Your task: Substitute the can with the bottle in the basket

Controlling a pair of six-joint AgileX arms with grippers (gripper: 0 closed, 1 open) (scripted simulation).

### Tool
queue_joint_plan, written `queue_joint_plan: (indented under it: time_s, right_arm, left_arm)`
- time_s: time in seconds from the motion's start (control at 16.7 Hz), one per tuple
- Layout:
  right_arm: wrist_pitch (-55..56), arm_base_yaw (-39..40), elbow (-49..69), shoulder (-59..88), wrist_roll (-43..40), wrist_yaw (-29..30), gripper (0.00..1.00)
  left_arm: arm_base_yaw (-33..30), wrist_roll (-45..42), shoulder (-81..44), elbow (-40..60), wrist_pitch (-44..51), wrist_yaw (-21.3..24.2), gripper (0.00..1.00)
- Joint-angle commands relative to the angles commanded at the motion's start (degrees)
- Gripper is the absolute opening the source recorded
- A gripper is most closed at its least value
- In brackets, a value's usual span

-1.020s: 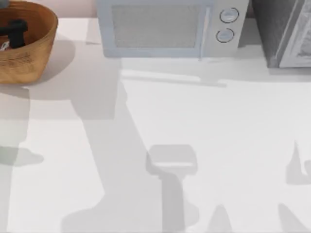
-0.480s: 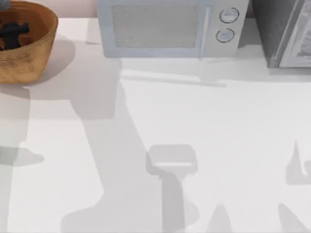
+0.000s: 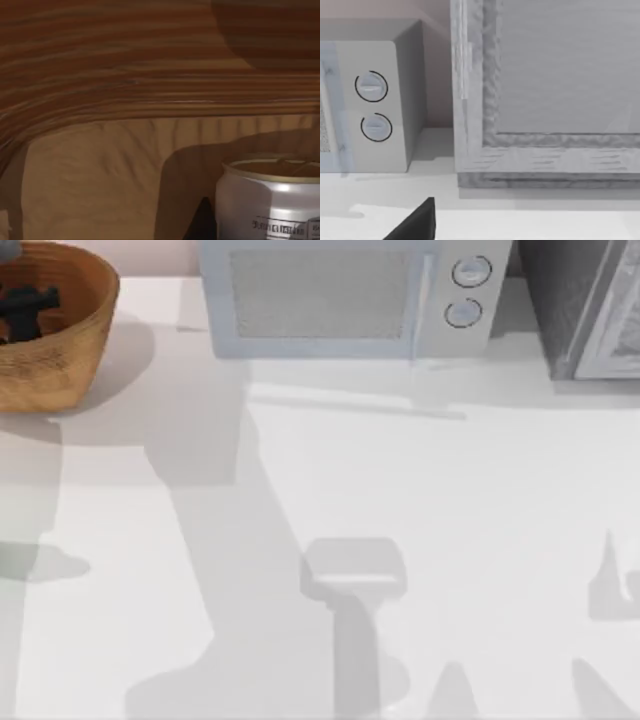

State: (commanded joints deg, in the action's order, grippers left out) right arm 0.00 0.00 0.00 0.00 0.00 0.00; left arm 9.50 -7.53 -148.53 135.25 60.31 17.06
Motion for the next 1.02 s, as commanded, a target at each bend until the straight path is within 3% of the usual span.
queue_joint_plan:
  time_s: [0.18, 0.42, 1.02]
  right_arm:
    - [0.0, 0.0, 0.0, 0.0, 0.0, 0.0, 1.0]
    - [0.0, 0.0, 0.0, 0.0, 0.0, 0.0, 1.0]
    - [0.0, 0.0, 0.0, 0.0, 0.0, 0.0, 1.0]
  left_arm:
    - [0.17, 1.06, 3.36, -3.44, -1.16, -0.91, 0.0]
    - [-0.27, 3.18, 16.19, -15.94, -7.06, -3.49, 0.0]
    - [-4.79, 6.55, 78.38, -70.61, -34.22, -11.02, 0.0]
